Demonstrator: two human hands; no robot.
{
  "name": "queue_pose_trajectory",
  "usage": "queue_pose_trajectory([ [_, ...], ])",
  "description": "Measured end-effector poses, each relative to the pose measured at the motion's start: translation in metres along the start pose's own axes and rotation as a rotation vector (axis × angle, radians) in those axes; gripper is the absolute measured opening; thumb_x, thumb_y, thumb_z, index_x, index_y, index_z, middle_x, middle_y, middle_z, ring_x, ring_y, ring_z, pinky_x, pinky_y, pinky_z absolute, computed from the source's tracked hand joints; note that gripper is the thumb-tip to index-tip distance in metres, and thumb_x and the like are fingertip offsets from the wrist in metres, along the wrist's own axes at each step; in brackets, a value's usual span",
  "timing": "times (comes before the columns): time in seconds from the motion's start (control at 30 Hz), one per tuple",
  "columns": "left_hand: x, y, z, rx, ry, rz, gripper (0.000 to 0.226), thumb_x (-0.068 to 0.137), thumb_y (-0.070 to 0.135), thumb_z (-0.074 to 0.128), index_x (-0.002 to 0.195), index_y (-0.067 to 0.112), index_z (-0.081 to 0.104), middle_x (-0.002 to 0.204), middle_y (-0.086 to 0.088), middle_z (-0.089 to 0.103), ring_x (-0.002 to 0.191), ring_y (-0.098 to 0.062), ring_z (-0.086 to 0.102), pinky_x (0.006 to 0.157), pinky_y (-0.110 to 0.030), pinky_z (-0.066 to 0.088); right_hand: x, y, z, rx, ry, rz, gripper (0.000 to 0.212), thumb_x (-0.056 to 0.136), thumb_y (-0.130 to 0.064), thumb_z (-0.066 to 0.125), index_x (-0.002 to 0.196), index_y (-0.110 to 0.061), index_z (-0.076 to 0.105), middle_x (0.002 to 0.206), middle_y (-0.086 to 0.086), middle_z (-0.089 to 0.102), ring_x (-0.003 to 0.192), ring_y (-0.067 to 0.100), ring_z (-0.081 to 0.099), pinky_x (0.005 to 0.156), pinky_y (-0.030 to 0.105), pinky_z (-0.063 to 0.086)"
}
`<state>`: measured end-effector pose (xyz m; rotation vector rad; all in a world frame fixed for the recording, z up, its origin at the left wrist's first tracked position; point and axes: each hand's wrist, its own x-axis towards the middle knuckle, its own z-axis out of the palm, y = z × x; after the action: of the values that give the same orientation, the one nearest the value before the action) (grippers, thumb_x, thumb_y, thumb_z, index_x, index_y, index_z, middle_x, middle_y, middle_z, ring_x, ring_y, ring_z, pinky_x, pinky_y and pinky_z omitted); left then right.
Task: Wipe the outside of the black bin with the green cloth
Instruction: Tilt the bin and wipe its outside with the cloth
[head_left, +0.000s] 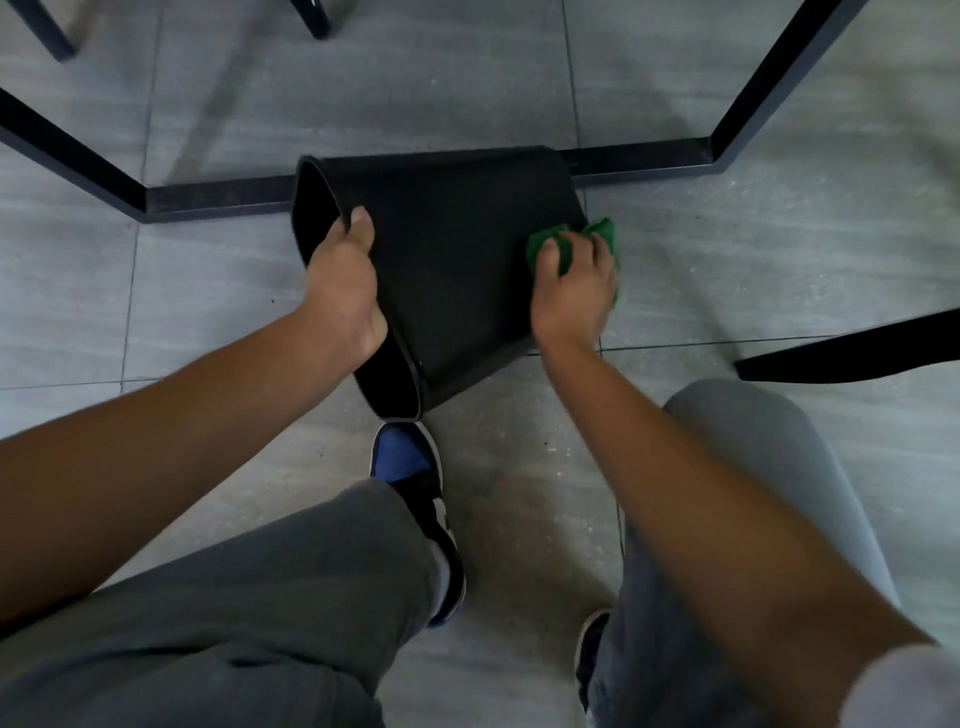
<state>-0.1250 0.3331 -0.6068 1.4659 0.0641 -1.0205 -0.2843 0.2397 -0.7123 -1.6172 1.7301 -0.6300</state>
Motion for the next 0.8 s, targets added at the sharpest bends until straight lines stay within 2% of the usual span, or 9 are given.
queue_pose_trajectory([
  [0.1, -0.006, 0.004, -0.002, 0.079, -0.054, 0.069, 0.028, 0.111, 0.03, 0.042, 0.131, 0.023, 0.06, 0.134, -0.007, 0.067, 0.12, -0.025, 0.067, 0.108, -0.05, 0.051, 0.029, 0.013, -0.007, 0.004, -0.015, 0.106, 0.046, 0.106, -0.042, 0.043, 0.139, -0.016, 0.062, 0.144, 0.013, 0.059, 0.128, 0.034, 0.057, 0.102, 0.044, 0.049],
  [0.2, -0.012, 0.005, -0.003, 0.14, -0.112, 0.107, 0.032, 0.111, 0.03, 0.042, 0.137, 0.021, 0.058, 0.135, -0.005, 0.068, 0.121, -0.023, 0.067, 0.107, -0.045, 0.053, 0.038, 0.022, -0.009, 0.053, -0.024, 0.166, 0.042, 0.107, -0.04, 0.043, 0.138, -0.017, 0.06, 0.135, 0.011, 0.062, 0.118, 0.03, 0.061, 0.087, 0.034, 0.043],
  [0.33, -0.014, 0.011, -0.005, 0.178, -0.145, 0.143, 0.034, 0.111, 0.028, 0.042, 0.14, 0.019, 0.057, 0.136, -0.006, 0.068, 0.122, -0.022, 0.068, 0.108, -0.044, 0.052, 0.048, 0.02, -0.011, 0.085, -0.103, 0.221, 0.045, 0.106, -0.044, 0.038, 0.132, -0.015, 0.061, 0.121, 0.014, 0.068, 0.107, 0.033, 0.065, 0.086, 0.039, 0.05],
  [0.43, -0.015, 0.017, -0.005, 0.213, -0.153, 0.156, 0.029, 0.111, 0.028, 0.043, 0.134, 0.023, 0.06, 0.135, -0.005, 0.068, 0.122, -0.022, 0.067, 0.11, -0.046, 0.051, 0.056, 0.02, -0.016, 0.036, -0.171, 0.271, 0.045, 0.107, -0.043, 0.036, 0.126, -0.012, 0.062, 0.112, 0.013, 0.067, 0.098, 0.031, 0.062, 0.081, 0.039, 0.048],
  [0.53, -0.019, 0.018, -0.005, 0.221, -0.166, 0.152, 0.025, 0.11, 0.03, 0.045, 0.128, 0.025, 0.062, 0.132, -0.004, 0.069, 0.121, -0.022, 0.067, 0.109, -0.045, 0.052, 0.06, 0.026, -0.021, -0.032, -0.187, 0.313, 0.046, 0.108, -0.042, 0.035, 0.126, -0.01, 0.063, 0.118, 0.016, 0.067, 0.096, 0.031, 0.059, 0.082, 0.04, 0.048],
  [0.67, -0.017, 0.027, -0.008, 0.24, -0.11, 0.148, 0.028, 0.11, 0.031, 0.046, 0.129, 0.02, 0.064, 0.127, -0.005, 0.071, 0.116, -0.023, 0.07, 0.105, -0.047, 0.055, 0.054, 0.018, -0.031, -0.244, -0.147, 0.171, 0.042, 0.108, -0.042, 0.042, 0.137, -0.014, 0.056, 0.137, 0.018, 0.053, 0.106, 0.036, 0.062, 0.086, 0.042, 0.048],
  [0.8, -0.016, 0.041, -0.015, 0.308, -0.057, 0.141, 0.029, 0.109, 0.029, 0.048, 0.131, 0.021, 0.064, 0.125, -0.004, 0.072, 0.115, -0.024, 0.07, 0.102, -0.047, 0.056, 0.061, -0.003, -0.05, -0.218, -0.027, 0.01, 0.038, 0.107, -0.041, 0.048, 0.133, -0.016, 0.059, 0.137, 0.016, 0.057, 0.109, 0.037, 0.066, 0.08, 0.036, 0.046],
])
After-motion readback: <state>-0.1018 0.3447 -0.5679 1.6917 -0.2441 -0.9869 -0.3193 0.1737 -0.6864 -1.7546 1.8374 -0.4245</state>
